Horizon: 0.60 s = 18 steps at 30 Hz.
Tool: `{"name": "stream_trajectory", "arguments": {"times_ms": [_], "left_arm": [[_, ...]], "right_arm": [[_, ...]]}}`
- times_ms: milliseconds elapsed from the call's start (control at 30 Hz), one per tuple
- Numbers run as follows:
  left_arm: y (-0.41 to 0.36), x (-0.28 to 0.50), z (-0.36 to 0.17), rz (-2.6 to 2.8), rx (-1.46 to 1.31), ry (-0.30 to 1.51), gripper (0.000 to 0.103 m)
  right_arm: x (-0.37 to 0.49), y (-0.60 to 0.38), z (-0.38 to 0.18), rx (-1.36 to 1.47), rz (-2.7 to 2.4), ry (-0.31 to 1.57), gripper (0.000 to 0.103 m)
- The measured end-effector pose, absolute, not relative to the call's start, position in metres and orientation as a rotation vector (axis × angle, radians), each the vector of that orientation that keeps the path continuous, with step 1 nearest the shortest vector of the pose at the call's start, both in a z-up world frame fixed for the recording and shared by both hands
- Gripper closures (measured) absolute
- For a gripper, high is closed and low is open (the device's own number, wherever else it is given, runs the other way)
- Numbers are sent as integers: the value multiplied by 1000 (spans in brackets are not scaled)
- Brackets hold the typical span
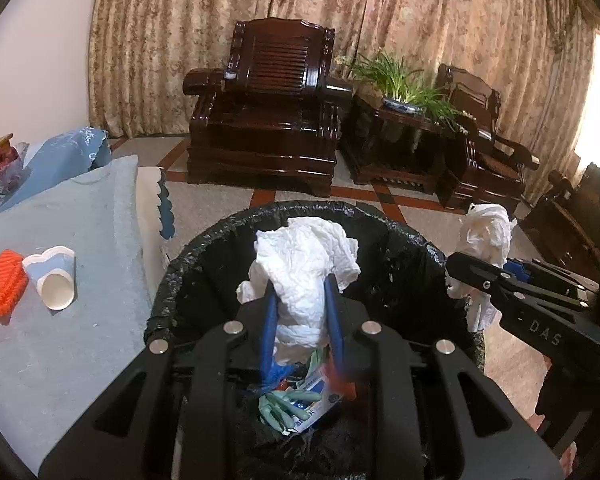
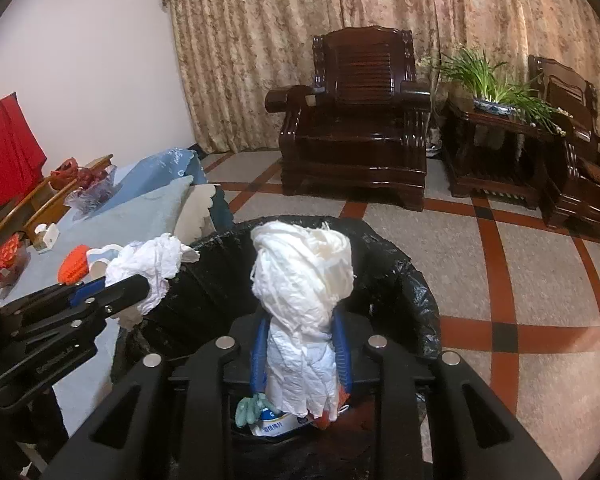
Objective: Collect trash
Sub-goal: 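Carry both white tissues over the bin and release them, then grasp the white paper cup with the right gripper while the left gripper grasps the orange foam net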
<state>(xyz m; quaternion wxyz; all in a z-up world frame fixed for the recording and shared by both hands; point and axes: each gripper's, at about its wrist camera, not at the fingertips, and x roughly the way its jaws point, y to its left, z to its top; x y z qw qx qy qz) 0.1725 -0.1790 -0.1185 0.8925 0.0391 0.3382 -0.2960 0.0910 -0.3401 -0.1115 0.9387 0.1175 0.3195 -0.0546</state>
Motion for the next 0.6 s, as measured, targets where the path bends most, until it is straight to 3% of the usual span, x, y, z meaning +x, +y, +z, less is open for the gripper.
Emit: {"name": "stream_trajectory", "arguments": {"times_ms": [100, 200, 267, 367, 433, 600], "left_arm": [[-183, 176, -123, -624, 79, 713, 80], [-182, 177, -123, -627, 68, 714, 62], [-182, 177, -122, -625, 65, 709, 50], [-176, 177, -119, -615, 60, 701, 41], [-171, 177, -117, -603, 57, 690, 33], [-146, 174, -107, -543, 50, 652, 19]], "right_arm": [[93, -342, -115, 241, -117, 662, 75], [94, -344, -118, 238, -129, 668, 69], [95, -345, -120, 233, -138, 673, 60], [94, -346, -120, 225, -159, 664, 34], [91, -346, -119, 223, -177, 643, 8], [86, -341, -112, 243, -164, 616, 6]]}}
